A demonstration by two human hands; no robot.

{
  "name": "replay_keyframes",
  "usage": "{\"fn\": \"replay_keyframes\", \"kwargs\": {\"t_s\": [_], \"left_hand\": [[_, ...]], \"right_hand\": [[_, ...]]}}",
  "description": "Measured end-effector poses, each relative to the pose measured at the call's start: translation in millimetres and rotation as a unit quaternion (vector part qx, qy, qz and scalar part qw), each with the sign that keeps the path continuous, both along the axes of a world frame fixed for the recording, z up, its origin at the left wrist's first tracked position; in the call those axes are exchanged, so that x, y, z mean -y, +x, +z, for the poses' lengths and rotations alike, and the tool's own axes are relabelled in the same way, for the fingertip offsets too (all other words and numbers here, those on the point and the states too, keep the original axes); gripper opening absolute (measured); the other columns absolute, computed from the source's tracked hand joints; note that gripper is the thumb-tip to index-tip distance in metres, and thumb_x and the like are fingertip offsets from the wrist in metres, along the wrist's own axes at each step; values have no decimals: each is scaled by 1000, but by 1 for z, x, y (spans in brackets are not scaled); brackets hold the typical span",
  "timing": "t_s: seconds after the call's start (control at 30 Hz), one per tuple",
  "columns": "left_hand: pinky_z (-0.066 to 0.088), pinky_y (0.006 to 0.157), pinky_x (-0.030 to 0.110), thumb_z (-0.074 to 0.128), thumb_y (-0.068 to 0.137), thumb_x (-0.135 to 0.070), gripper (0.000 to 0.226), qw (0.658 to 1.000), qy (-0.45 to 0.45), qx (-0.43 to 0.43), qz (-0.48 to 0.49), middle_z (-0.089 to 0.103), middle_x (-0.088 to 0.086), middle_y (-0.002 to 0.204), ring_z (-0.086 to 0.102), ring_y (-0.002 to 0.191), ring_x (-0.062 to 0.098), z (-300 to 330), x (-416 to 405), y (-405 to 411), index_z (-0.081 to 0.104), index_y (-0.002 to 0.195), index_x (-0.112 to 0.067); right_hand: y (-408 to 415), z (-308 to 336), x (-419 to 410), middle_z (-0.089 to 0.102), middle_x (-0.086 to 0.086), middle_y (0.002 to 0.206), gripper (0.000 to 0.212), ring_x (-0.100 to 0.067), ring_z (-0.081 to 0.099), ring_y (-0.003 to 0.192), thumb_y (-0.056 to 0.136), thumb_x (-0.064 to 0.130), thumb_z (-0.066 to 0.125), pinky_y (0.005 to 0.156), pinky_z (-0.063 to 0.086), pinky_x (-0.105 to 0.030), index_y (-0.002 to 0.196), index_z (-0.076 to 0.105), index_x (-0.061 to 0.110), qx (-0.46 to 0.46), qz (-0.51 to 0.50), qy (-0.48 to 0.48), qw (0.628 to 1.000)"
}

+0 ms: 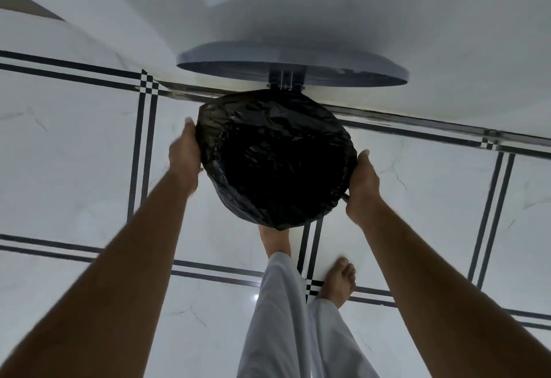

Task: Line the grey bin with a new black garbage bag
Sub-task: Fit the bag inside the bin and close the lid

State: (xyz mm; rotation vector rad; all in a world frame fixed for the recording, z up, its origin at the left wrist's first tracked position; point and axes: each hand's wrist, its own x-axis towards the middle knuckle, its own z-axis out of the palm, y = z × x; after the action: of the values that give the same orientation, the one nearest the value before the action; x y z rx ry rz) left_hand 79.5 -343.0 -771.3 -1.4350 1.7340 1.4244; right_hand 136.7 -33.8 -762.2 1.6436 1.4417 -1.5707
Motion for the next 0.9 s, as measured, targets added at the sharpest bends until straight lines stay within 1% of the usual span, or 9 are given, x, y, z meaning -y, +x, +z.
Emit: {"fn": "replay_keyframes", "kwargs": {"t_s": [0.03, 0.13, 0.3, 0.43, 0.5, 0.57, 0.67, 0.77, 0.9], "left_hand": [[51, 95, 40, 47, 106, -73, 64, 999, 28, 13, 16, 75, -1, 129, 69, 111, 22, 7, 1, 21, 71, 133, -20], [52, 87, 38, 57, 101, -74, 58, 991, 115, 50, 48, 73, -4, 109, 68, 94, 18, 13, 1, 84, 74, 117, -21], [52, 98, 40, 60, 113, -36, 28, 978, 178, 44, 97, 80, -1, 127, 70, 125, 23, 3, -13, 142, 75, 128, -18], [51, 91, 29, 58, 114, -13, 27, 981, 114, 106, 113, 72, 4, 122, 66, 116, 21, -23, -26, 141, 68, 139, -11], [53, 81, 23, 60, 110, -5, 20, 982, 77, 114, 131, 66, 4, 110, 62, 91, 15, -42, -26, 130, 71, 126, -9], [60, 69, 24, 56, 110, -1, 19, 981, 99, 107, 130, 66, 11, 110, 63, 78, 15, -48, -26, 116, 71, 103, -9], [66, 81, 33, 50, 113, -10, 23, 980, 135, 86, 121, 75, 12, 111, 72, 91, 21, -37, -20, 100, 72, 107, -10], [66, 92, 41, 45, 112, -15, 28, 972, 180, 84, 122, 80, 10, 111, 77, 104, 27, -22, -11, 100, 72, 119, -10], [63, 96, 41, 45, 112, -5, 25, 974, 176, 103, 101, 77, 14, 114, 74, 105, 28, -24, -10, 104, 70, 115, -5]], "right_hand": [[9, 6, 2, 73, 3, 127, 52, -17, 69, 114, 116, 60, 37, 105, 54, -40, 136, 68, 24, 7, -18, -11, 1000], [36, 13, 6, 77, 0, 131, 41, -20, 72, 120, 114, 51, 51, 109, 56, -41, 136, 72, 23, 28, -73, -66, 995], [58, -2, 8, 77, 2, 110, 22, -19, 66, 105, 108, 26, 64, 96, 55, -32, 122, 80, 20, 49, -124, -119, 984], [56, -24, 5, 63, -6, 95, 27, -25, 59, 99, 106, 1, 43, 91, 52, -34, 102, 67, 12, 66, -104, -81, 989], [46, -30, 1, 64, -6, 96, 30, -23, 64, 88, 107, 2, 40, 86, 56, -34, 104, 67, 13, 55, -132, -87, 986], [36, -28, -5, 72, -5, 104, 26, -23, 70, 93, 111, 20, 48, 92, 60, -37, 110, 73, 14, 30, -152, -112, 982], [30, -13, -13, 77, -4, 128, 51, -25, 73, 121, 112, 60, 50, 106, 60, -47, 133, 77, 21, -10, -143, -157, 977], [32, -4, -16, 81, 0, 117, 30, -22, 76, 112, 113, 38, 58, 95, 64, -43, 127, 81, 23, -5, -108, -152, 982], [35, -15, -12, 74, -4, 104, 25, -21, 72, 92, 113, 14, 52, 75, 63, -37, 120, 76, 13, 30, -45, -98, 994]]}}
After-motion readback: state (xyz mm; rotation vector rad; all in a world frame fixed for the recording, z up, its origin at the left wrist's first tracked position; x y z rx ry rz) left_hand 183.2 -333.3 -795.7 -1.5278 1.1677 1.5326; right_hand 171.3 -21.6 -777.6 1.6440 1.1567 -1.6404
